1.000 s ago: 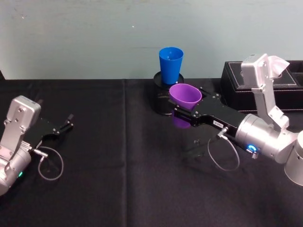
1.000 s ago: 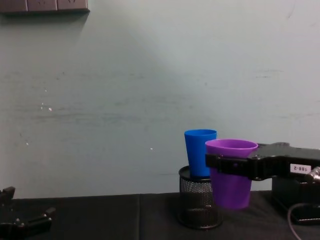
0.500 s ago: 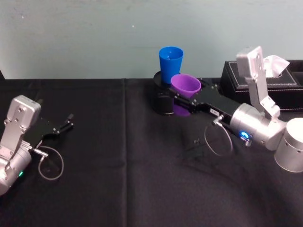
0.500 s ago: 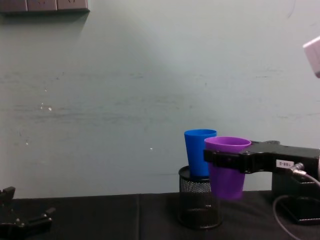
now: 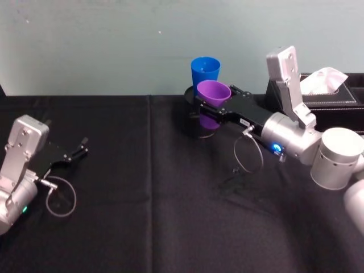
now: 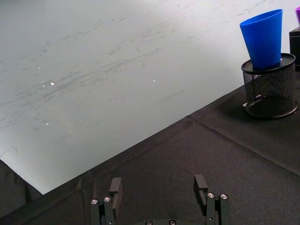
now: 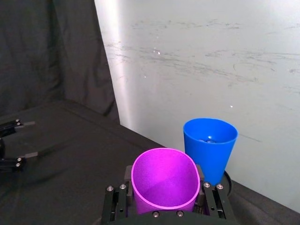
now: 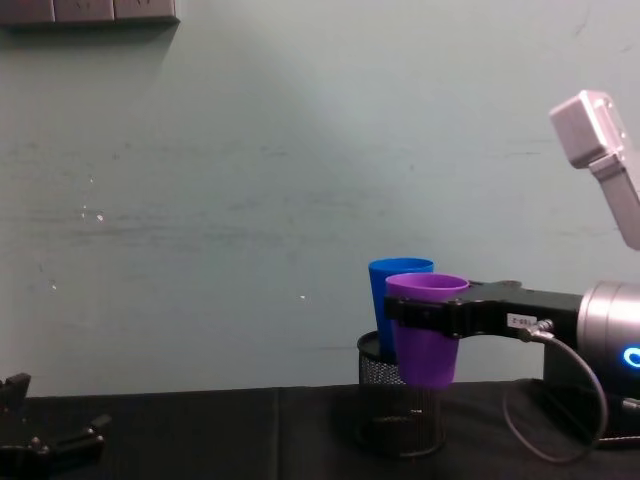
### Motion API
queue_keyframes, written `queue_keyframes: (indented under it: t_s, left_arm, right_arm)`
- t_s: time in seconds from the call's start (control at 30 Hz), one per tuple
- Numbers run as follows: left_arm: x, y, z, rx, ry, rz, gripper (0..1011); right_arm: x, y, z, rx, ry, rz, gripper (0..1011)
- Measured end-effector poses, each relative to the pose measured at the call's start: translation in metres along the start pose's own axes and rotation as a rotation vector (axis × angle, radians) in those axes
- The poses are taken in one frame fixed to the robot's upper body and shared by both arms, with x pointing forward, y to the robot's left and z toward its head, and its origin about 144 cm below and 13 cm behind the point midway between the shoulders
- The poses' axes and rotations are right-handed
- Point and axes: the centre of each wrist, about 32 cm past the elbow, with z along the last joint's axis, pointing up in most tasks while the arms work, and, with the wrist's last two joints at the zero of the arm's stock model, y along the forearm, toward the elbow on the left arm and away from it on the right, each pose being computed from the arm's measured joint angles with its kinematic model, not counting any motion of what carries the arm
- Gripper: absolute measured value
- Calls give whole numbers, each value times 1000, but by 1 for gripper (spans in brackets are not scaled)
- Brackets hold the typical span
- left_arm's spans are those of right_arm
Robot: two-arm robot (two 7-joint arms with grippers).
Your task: Pick up one cup with a gripper and tap it against the other cup.
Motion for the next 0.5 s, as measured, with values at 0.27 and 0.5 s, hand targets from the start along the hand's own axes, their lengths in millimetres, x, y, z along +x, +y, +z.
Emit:
queue_keyframes:
  t_s: [0.27,0.5]
  left_arm:
    - [0,0,0,0,0,0,1000]
    - [0,0,0,0,0,0,1000]
  right_arm:
    - [6,13,0,-1,-7,-7,724]
    - [11,21,1,-2,-2,-14,726]
